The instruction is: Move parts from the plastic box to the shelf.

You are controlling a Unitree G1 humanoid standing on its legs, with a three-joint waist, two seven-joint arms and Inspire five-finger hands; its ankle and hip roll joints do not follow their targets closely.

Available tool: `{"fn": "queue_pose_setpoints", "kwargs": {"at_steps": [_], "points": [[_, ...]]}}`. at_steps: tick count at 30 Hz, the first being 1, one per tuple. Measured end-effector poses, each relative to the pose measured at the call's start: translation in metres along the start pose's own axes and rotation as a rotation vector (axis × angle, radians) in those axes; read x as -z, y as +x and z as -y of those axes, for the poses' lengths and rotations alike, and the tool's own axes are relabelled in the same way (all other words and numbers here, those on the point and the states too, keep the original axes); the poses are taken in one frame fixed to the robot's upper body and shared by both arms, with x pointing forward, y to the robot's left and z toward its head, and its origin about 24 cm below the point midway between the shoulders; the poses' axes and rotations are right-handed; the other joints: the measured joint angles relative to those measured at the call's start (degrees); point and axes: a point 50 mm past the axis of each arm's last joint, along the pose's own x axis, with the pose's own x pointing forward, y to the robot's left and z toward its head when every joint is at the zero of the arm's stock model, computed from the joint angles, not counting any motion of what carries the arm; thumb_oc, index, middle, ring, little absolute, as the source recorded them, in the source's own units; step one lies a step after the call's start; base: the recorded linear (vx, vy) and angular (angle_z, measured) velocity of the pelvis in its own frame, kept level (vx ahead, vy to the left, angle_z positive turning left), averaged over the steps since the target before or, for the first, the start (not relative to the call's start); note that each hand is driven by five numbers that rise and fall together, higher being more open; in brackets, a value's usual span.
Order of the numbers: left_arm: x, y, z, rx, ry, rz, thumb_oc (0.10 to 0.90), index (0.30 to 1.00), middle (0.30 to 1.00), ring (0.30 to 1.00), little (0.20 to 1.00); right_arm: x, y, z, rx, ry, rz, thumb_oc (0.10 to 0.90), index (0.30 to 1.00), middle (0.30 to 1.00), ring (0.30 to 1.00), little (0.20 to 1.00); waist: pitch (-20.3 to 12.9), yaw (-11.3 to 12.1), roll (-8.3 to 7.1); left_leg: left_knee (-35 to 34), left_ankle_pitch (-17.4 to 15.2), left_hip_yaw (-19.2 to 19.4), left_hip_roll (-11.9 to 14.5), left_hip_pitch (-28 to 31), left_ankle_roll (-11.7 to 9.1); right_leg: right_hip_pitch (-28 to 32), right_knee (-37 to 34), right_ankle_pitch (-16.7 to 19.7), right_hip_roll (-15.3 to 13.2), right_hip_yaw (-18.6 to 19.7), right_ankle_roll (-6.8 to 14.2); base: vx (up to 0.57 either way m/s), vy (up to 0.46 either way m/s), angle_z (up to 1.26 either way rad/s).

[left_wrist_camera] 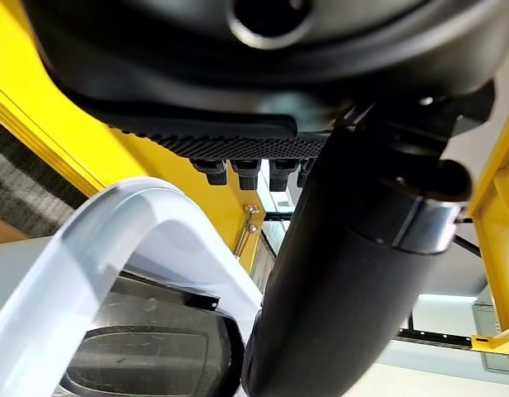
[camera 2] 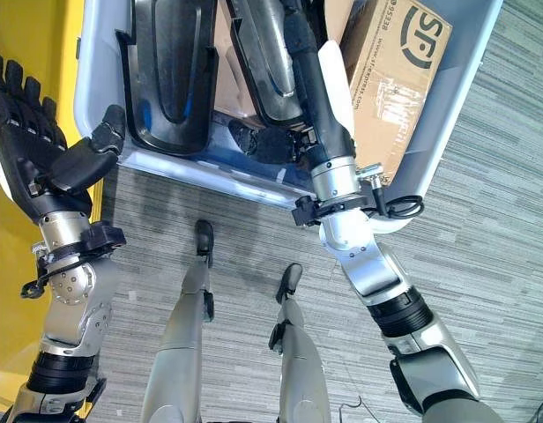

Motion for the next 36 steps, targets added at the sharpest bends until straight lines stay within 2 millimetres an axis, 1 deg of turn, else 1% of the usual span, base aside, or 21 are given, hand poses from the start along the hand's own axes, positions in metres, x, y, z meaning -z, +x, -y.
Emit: {"fn": "queue_pose_setpoints", "kwargs": {"at_steps": [3,6,9,14,18,21,27,29,31,36], "points": [[-0.002,0.001,-0.004,-0.014,0.007,0.012,0.900,1.000,1.000,1.000,1.000,0.001,-0.004,0.008,0.001,-0.107,0.022,0.900,1.000,1.000,1.000,1.000,0.00,-0.25,-0.04,0.01,0.00,0.04,0.19,0.15,0.00,0.07,0.01,0.10,0.15,0.12,-0.12,0.00,0.000,-0.01],[-0.003,0.001,-0.006,-0.020,0.016,0.015,0.900,1.000,1.000,1.000,1.000,0.004,-0.007,0.011,-0.023,-0.200,0.027,0.900,1.000,1.000,1.000,1.000,0.02,-0.58,-0.12,0.05,0.00,0.01,0.45,0.31,0.00,0.23,0.01,0.19,0.41,0.16,-0.22,0.00,0.000,0.00],[-0.002,0.000,-0.007,-0.022,0.021,0.009,0.900,1.000,1.000,1.000,1.000,0.006,-0.008,0.013,-0.046,-0.256,0.024,0.900,1.000,1.000,1.000,1.000,0.03,-1.08,-0.17,0.10,0.00,-0.01,0.63,0.39,0.00,0.29,0.00,0.28,0.58,0.23,-0.33,0.00,0.000,0.00],[0.000,-0.002,-0.008,-0.021,0.024,-0.002,0.900,1.000,1.000,1.000,1.000,0.009,-0.010,0.014,-0.087,-0.279,0.010,0.900,1.000,1.000,1.000,1.000,0.05,-1.25,-0.22,0.11,0.00,0.05,0.68,0.42,0.00,0.27,-0.01,0.38,0.62,0.45,-0.32,0.00,0.000,0.00],[0.001,-0.003,-0.008,-0.020,0.025,-0.007,0.900,1.000,1.000,1.000,1.000,0.015,-0.016,0.014,-0.105,-0.289,-0.017,0.900,1.000,1.000,1.000,1.000,0.04,-1.25,-0.30,0.12,0.00,0.05,0.67,0.43,0.01,0.27,0.00,0.38,0.61,0.45,-0.33,0.00,0.000,0.00],[0.002,-0.004,-0.007,-0.015,0.027,-0.017,0.900,1.000,1.000,1.000,1.000,0.021,-0.017,0.012,-0.125,-0.297,-0.046,0.900,1.000,1.000,1.000,1.000,0.03,-1.29,-0.45,0.22,0.01,0.13,0.73,0.50,0.01,0.30,0.01,0.44,0.65,0.59,-0.35,0.00,0.000,0.00],[0.005,-0.005,-0.006,-0.009,0.029,-0.026,0.900,1.000,1.000,1.000,1.000,0.042,-0.021,0.012,-0.152,-0.328,-0.139,0.900,1.000,1.000,1.000,1.000,0.03,-1.14,-0.72,0.28,0.09,0.12,0.79,0.60,0.12,0.41,0.03,0.59,0.72,0.62,-0.32,0.00,0.000,0.00],[0.006,-0.006,-0.007,-0.010,0.031,-0.031,0.900,1.000,1.000,1.000,1.000,0.045,-0.021,0.011,-0.156,-0.333,-0.154,0.900,1.000,1.000,1.000,1.000,0.03,-1.15,-0.72,0.28,0.10,0.12,0.79,0.60,0.14,0.41,0.03,0.63,0.72,0.62,-0.31,0.00,0.000,0.00],[0.006,-0.006,-0.007,-0.011,0.033,-0.033,0.900,1.000,1.000,1.000,1.000,0.045,-0.021,0.009,-0.165,-0.335,-0.154,0.900,1.000,1.000,1.000,1.000,0.03,-1.16,-0.72,0.28,0.12,0.11,0.79,0.60,0.17,0.41,0.02,0.67,0.72,0.63,-0.31,0.00,0.000,0.00],[0.007,-0.006,-0.006,-0.007,0.034,-0.039,0.900,1.000,1.000,1.000,1.000,0.046,-0.011,0.004,-0.185,-0.356,-0.143,0.900,1.000,1.000,1.000,1.000,0.03,-0.94,-0.72,0.25,0.19,0.11,0.75,0.60,0.27,0.41,0.02,0.74,0.68,0.62,-0.28,0.00,0.000,0.00]]}}
